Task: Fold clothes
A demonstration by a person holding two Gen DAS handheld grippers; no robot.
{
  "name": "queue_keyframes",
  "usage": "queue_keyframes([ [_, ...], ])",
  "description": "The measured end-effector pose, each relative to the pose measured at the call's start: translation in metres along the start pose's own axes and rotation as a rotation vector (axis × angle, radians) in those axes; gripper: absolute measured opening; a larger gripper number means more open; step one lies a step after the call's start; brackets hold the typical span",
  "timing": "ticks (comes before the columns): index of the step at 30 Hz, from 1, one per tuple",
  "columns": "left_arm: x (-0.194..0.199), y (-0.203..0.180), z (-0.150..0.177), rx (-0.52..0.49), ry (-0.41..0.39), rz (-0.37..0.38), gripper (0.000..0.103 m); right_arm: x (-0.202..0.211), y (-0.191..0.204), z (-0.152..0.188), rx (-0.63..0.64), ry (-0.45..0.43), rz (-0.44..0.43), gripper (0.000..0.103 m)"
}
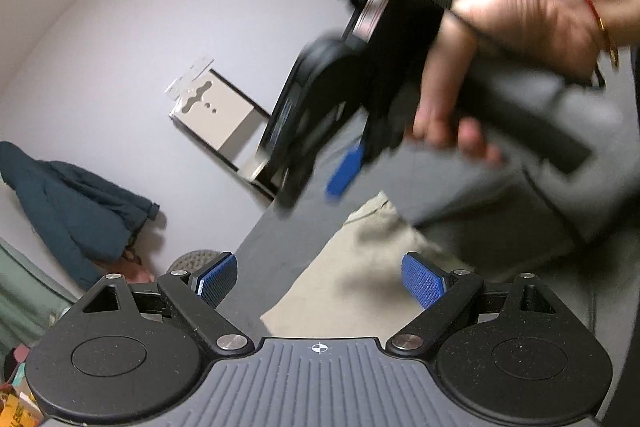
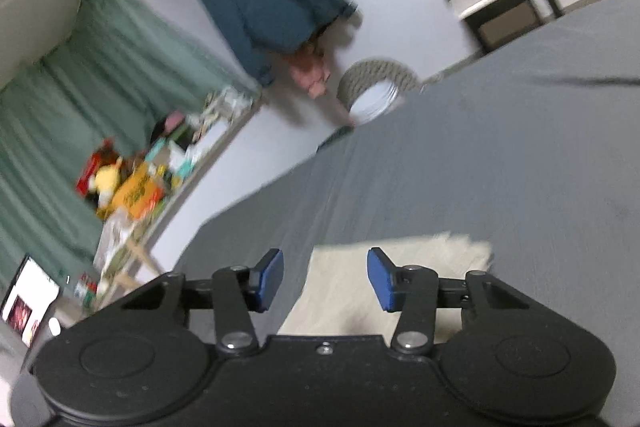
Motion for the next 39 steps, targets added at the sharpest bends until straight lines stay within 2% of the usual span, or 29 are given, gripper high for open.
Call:
queue_keyframes([
  [6,-0.006,0.022,0.029,0.032,0.08,-0.041,0.09,0.039,-0.039,-0.03,-0.037,-0.156,0.124,0.047],
  [9,-0.006,0.042,0.047,0.085,0.124,-0.081,0.09,0.063,-0.056,-0.044,-0.003,-0.251,0.253,0.047],
  [10,-0.006,0.048,0.052,0.103,0.137,-0.094,0.09,0.072,-0.061,-0.049,0.025,-0.289,0.343,0.047],
  [12,-0.004,0.059,0.062,0.135,0.161,-0.116,0.09,0.092,-0.067,-0.058,0.087,-0.397,0.582,0.048],
  [13,-0.003,0.062,0.067,0.15,0.169,-0.124,0.09,0.103,-0.071,-0.061,0.109,-0.45,0.694,0.063],
  [15,-0.005,0.067,0.076,0.169,0.184,-0.129,0.09,0.126,-0.08,-0.064,0.082,-0.553,0.85,0.086],
  [17,-0.004,0.069,0.083,0.19,0.193,-0.124,0.09,0.138,-0.079,-0.06,0.124,-0.642,1.002,0.093],
  [19,-0.006,0.073,0.082,0.217,0.193,-0.108,0.09,0.122,-0.075,-0.057,0.124,-0.556,0.885,0.102],
  [22,-0.007,0.076,0.083,0.298,0.181,-0.048,0.09,0.098,-0.067,-0.052,0.125,-0.429,0.709,0.103],
  [27,-0.036,0.094,0.099,0.56,0.196,0.117,0.09,0.06,-0.052,-0.041,0.123,-0.217,0.414,0.103],
  [29,-0.053,0.108,0.107,0.674,0.21,0.186,0.09,0.031,-0.046,-0.024,0.083,-0.036,0.293,0.102],
  [31,-0.076,0.129,0.12,0.851,0.231,0.283,0.09,0.003,-0.041,-0.004,0.039,0.149,0.19,0.094],
  [33,-0.099,0.146,0.138,1.049,0.253,0.392,0.09,-0.015,-0.037,0.012,-0.014,0.26,0.118,0.088],
  [35,-0.121,0.156,0.155,1.195,0.291,0.476,0.09,-0.021,-0.038,0.02,-0.058,0.323,0.065,0.087],
  [36,-0.133,0.158,0.163,1.248,0.321,0.516,0.089,-0.021,-0.04,0.023,-0.069,0.34,0.058,0.087],
  [39,-0.156,0.155,0.176,1.313,0.378,0.6,0.089,-0.026,-0.046,0.029,-0.096,0.392,0.049,0.087],
])
Point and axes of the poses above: each gripper's, at about its wrist camera, not at the fingertips, and x roughly against the way its jaws point, y to its left, z to its underside, the point moved 3 cm from there along -x, roughly the way its jaws point, and after that the axes turned 4 degrees about x, right-handed, at the moved point
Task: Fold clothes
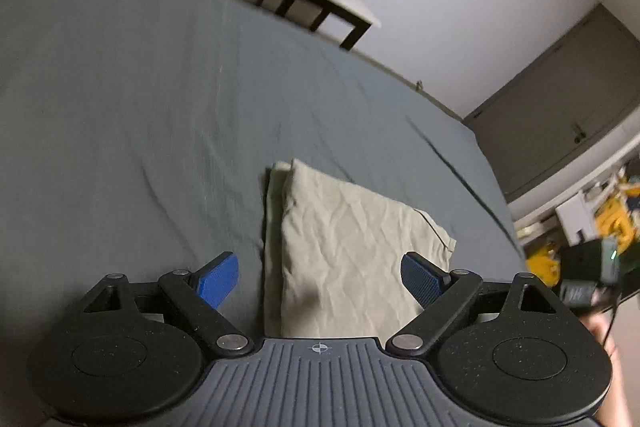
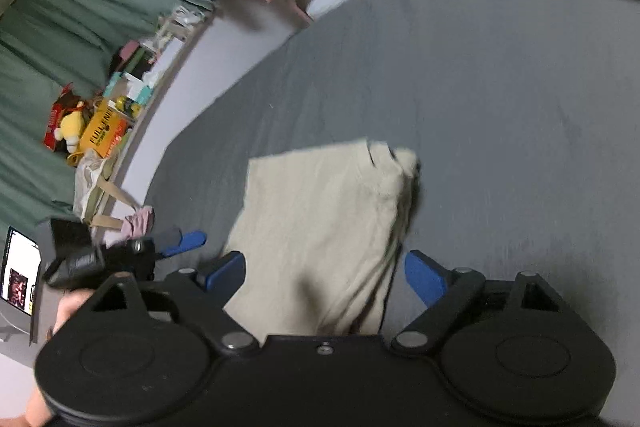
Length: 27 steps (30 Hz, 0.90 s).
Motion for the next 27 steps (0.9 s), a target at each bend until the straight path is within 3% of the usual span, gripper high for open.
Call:
queue_keyframes([
  [6,-0.035,0.011,0.005,0.03,0.129,0.013,0.089,0.002,-0.001,0.007,-0.037,0.061,-0.004,0.08],
  [10,-0.044,0.015,0.007,0.079,0.136,0.046,0.089,0.006,-0.002,0.011,-0.06,0.069,-0.022,0.074],
  [15,-0.047,0.008,0.008,0.067,0.153,0.049,0.076,0.001,0.001,0.01,-0.062,0.07,-0.034,0.068],
  [16,-0.048,0.007,0.009,0.073,0.168,0.075,0.062,0.0,0.002,0.01,-0.061,0.071,-0.036,0.068],
  [17,-0.051,0.007,0.012,0.098,0.19,0.104,0.06,-0.001,0.002,0.01,-0.061,0.07,-0.037,0.068],
  [24,-0.061,0.001,0.013,0.06,0.181,0.039,0.06,-0.005,0.007,0.01,-0.056,0.061,-0.026,0.065],
  [27,-0.062,-0.013,0.012,-0.009,0.184,-0.034,0.06,-0.007,0.01,0.01,-0.054,0.058,-0.018,0.065],
])
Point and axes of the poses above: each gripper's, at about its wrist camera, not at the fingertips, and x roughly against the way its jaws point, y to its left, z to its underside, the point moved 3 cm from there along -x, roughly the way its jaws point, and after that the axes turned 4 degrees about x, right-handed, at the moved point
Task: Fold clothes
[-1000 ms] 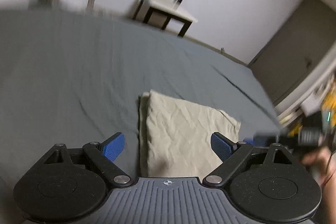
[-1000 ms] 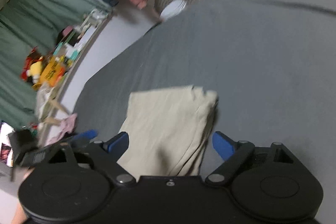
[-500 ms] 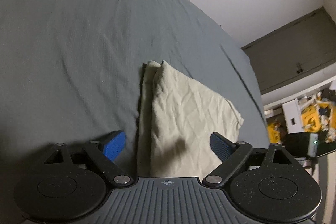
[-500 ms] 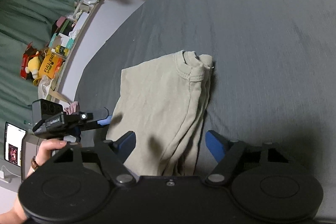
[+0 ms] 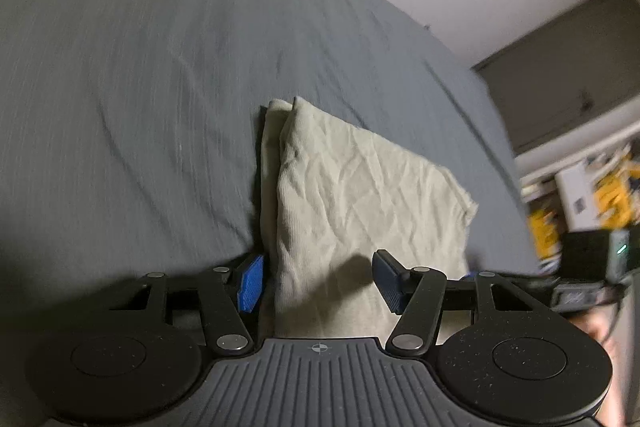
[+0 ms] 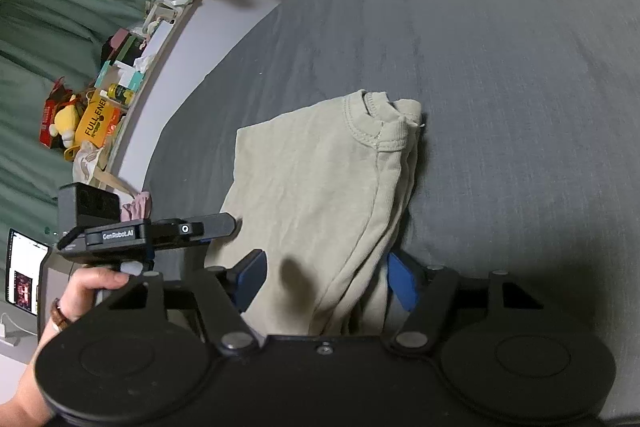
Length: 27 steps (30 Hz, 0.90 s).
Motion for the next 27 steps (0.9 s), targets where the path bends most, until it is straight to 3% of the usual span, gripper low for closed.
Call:
queue_keyframes([
  [3,-0.002,-0.004,-0.001,-0.014,-0.005,-0.028,0.06,-0.002,0.003,0.0,0.002,-0.004,0.008,0.065],
  [8,-0.006,0.008,0.0,0.118,-0.027,0.077,0.06,-0.006,0.008,-0.001,0.009,-0.011,0.022,0.063],
  [11,-0.007,0.009,0.001,0.113,-0.032,0.098,0.058,-0.009,0.006,-0.001,-0.01,-0.025,0.022,0.051],
  [13,-0.007,0.014,0.002,0.122,-0.043,0.091,0.039,-0.01,0.003,-0.001,-0.021,-0.034,0.027,0.039],
  [15,-0.005,0.023,0.005,0.135,-0.056,0.096,0.029,-0.01,0.0,-0.001,-0.04,-0.043,0.033,0.032],
  [18,-0.008,0.028,0.01,0.173,-0.072,0.145,0.027,-0.011,-0.003,0.0,-0.06,-0.049,0.026,0.031],
  [22,-0.012,0.017,0.012,0.115,-0.104,0.106,0.015,-0.013,0.002,0.0,-0.034,-0.063,0.039,0.02],
  [27,0.003,0.002,0.006,-0.001,-0.155,0.061,0.014,-0.01,0.015,-0.002,0.037,-0.093,0.066,0.018],
])
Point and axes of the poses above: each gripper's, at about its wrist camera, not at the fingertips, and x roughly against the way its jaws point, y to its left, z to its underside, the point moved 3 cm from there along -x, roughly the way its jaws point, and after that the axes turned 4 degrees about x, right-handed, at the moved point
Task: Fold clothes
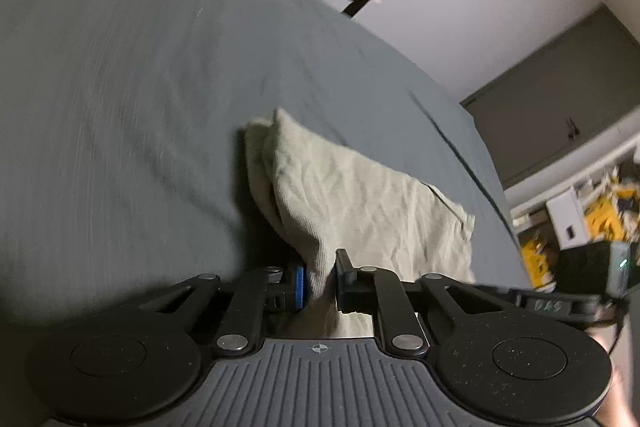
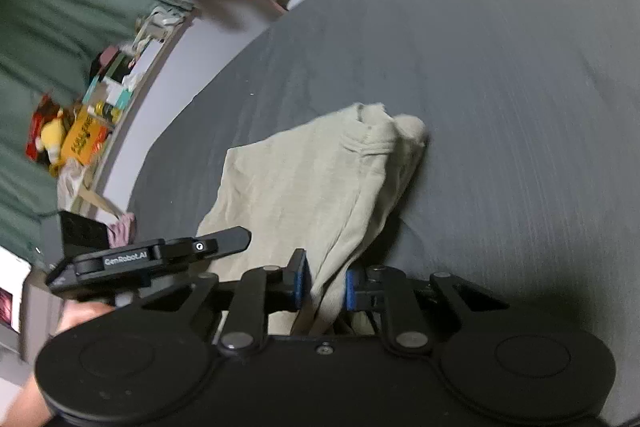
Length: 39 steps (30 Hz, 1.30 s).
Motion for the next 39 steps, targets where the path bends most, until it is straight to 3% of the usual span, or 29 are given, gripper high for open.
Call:
queue_keyframes([
  [4,0.027,-0.009,-0.014,-0.08,-0.048,-0.019,0.014,0.011,0.034,-0.006,0.125,-0.072,0.012,0.018],
  [9,0.079,0.006,-0.049,-0.078,-0.121,-0.038,0.014,0.01,0.091,-0.022,0.266,-0.137,-0.012,0.018],
  [12,0.117,0.017,-0.081,-0.084,-0.172,-0.075,0.014,-0.011,0.12,-0.038,0.266,-0.136,-0.054,0.018],
  [16,0.164,0.037,-0.129,-0.145,-0.235,-0.178,0.014,-0.049,0.164,-0.068,0.271,-0.13,-0.115,0.018],
  [22,0.205,0.1,-0.211,-0.101,-0.325,-0.252,0.014,-0.118,0.238,-0.121,0.309,-0.11,-0.168,0.018],
  [25,0.206,0.144,-0.246,-0.061,-0.344,-0.289,0.014,-0.159,0.259,-0.141,0.302,-0.103,-0.177,0.018],
  [31,0.17,0.228,-0.267,0.012,-0.312,-0.37,0.014,-0.257,0.265,-0.158,0.198,-0.027,-0.171,0.018],
  [33,0.148,0.243,-0.27,0.046,-0.305,-0.371,0.014,-0.274,0.26,-0.156,0.195,-0.019,-0.158,0.018],
  [39,0.118,0.281,-0.267,0.017,-0.27,-0.414,0.014,-0.324,0.247,-0.152,0.188,0.005,-0.118,0.018],
])
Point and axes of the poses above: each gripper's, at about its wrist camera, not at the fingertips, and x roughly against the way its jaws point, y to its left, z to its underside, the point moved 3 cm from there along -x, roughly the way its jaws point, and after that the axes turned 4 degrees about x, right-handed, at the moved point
